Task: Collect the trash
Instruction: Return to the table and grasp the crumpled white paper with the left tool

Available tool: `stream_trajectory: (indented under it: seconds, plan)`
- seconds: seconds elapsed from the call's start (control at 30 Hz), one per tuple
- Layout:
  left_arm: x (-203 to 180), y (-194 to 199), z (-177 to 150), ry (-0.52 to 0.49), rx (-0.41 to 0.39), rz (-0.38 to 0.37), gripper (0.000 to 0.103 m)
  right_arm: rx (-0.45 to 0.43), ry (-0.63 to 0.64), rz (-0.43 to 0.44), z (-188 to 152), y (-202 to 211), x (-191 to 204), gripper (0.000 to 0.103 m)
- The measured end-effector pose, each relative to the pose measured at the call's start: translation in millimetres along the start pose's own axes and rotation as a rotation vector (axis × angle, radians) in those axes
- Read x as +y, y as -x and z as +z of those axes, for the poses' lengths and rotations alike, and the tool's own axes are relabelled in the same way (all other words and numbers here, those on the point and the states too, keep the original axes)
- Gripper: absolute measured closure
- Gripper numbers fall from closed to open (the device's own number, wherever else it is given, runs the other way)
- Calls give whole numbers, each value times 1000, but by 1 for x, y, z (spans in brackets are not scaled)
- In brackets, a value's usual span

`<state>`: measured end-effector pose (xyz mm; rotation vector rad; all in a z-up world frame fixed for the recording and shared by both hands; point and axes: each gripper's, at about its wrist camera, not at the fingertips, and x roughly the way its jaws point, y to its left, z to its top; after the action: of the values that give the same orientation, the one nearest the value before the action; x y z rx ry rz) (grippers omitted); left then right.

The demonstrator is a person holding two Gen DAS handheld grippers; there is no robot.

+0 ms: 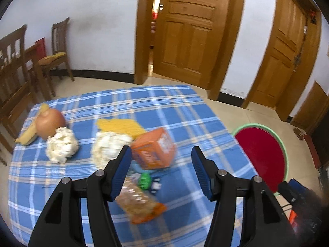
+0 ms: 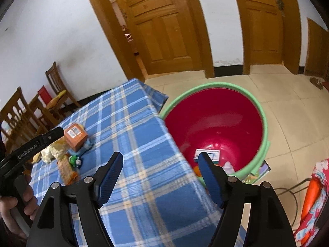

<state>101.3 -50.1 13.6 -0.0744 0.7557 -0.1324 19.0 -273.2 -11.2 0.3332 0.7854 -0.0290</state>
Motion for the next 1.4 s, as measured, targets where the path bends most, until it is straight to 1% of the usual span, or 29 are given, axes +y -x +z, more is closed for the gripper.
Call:
stream_trajectory:
  seconds: [0.13, 0.2, 0.37, 0.67, 0.83, 0.9, 0.97, 1.03, 1.07, 1.17, 1.4]
  plan:
    - [25, -4, -2, 41, 12, 39, 41, 8, 24, 9, 3, -5, 14, 27]
    - [36, -7, -2, 56, 19, 62, 39, 13, 39, 12, 5, -8, 21, 27]
    - [54, -17, -4, 78, 37, 93, 36, 26, 71, 23, 8, -17, 39, 26]
    - [70, -40, -7, 95, 71, 95, 36, 50, 129, 51, 16, -35, 69, 26]
    - [79, -49, -11, 118, 80, 66, 36, 76, 155, 69, 17, -47, 84, 26]
    - [81, -52, -11, 118, 83, 54, 41, 82, 162, 74, 17, -50, 89, 26]
    - [83, -54, -12, 120, 88, 39, 57, 88, 169, 76, 18, -54, 93, 26]
    - [86, -57, -13, 131, 97, 16, 67, 96, 176, 80, 18, -59, 98, 26]
    - [87, -57, -13, 139, 97, 5, 70, 99, 179, 82, 18, -60, 100, 26]
    - [90, -54, -13, 146, 86, -5, 75, 109, 195, 92, 18, -66, 108, 26]
    - [92, -39, -10, 145, 39, -6, 78, 144, 236, 149, 18, -81, 128, 26]
